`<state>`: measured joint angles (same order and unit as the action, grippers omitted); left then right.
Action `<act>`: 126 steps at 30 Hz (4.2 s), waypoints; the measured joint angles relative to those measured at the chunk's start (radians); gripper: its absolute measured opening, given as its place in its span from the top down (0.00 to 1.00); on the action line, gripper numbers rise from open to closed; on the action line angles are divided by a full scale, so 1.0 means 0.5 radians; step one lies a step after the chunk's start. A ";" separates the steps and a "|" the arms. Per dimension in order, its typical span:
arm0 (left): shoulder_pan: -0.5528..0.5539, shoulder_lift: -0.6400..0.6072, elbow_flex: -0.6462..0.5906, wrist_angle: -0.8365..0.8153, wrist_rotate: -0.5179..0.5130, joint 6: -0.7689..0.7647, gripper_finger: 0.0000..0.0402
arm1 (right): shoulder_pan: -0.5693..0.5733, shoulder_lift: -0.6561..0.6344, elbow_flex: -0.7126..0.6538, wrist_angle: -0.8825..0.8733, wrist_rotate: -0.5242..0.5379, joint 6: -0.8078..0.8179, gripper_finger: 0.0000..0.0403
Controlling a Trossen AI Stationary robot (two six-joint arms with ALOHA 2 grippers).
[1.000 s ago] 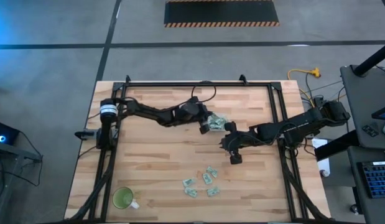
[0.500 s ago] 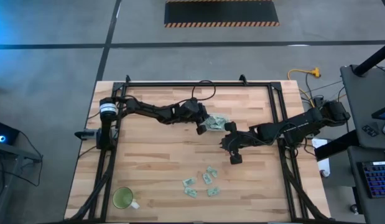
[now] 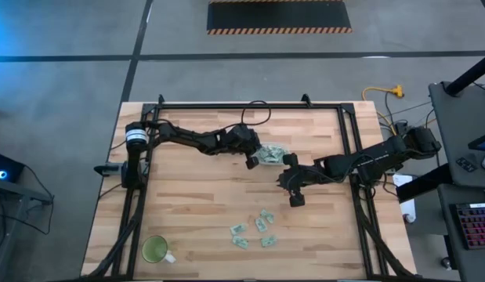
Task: Pick and place Stevia / Truvia into bins
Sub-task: Put the stevia packet into the transparent bin
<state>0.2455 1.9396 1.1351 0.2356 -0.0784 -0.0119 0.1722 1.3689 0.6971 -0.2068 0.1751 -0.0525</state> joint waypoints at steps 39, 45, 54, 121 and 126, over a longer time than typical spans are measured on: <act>-0.063 0.008 0.003 0.090 0.111 0.298 0.95 | 0.000 0.000 -0.001 0.038 0.000 -0.001 0.86; -0.044 0.008 0.004 0.087 0.092 0.245 0.99 | 0.000 0.000 -0.001 0.041 0.000 -0.001 0.86; -0.004 0.010 0.006 0.011 0.154 0.102 1.00 | 0.000 0.000 -0.001 0.065 0.000 -0.001 0.86; -0.724 -0.792 -0.268 -0.998 0.287 0.161 0.73 | 0.029 0.049 -0.136 0.288 -0.855 0.359 0.86; -0.961 -0.981 -0.579 -0.799 0.250 -0.004 0.73 | 0.079 0.161 -0.132 0.418 -0.874 0.476 0.86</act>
<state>-0.2350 1.4489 0.8455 -0.1640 0.0464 -0.0141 0.2119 1.4492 0.6310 0.0022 -0.2620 0.1857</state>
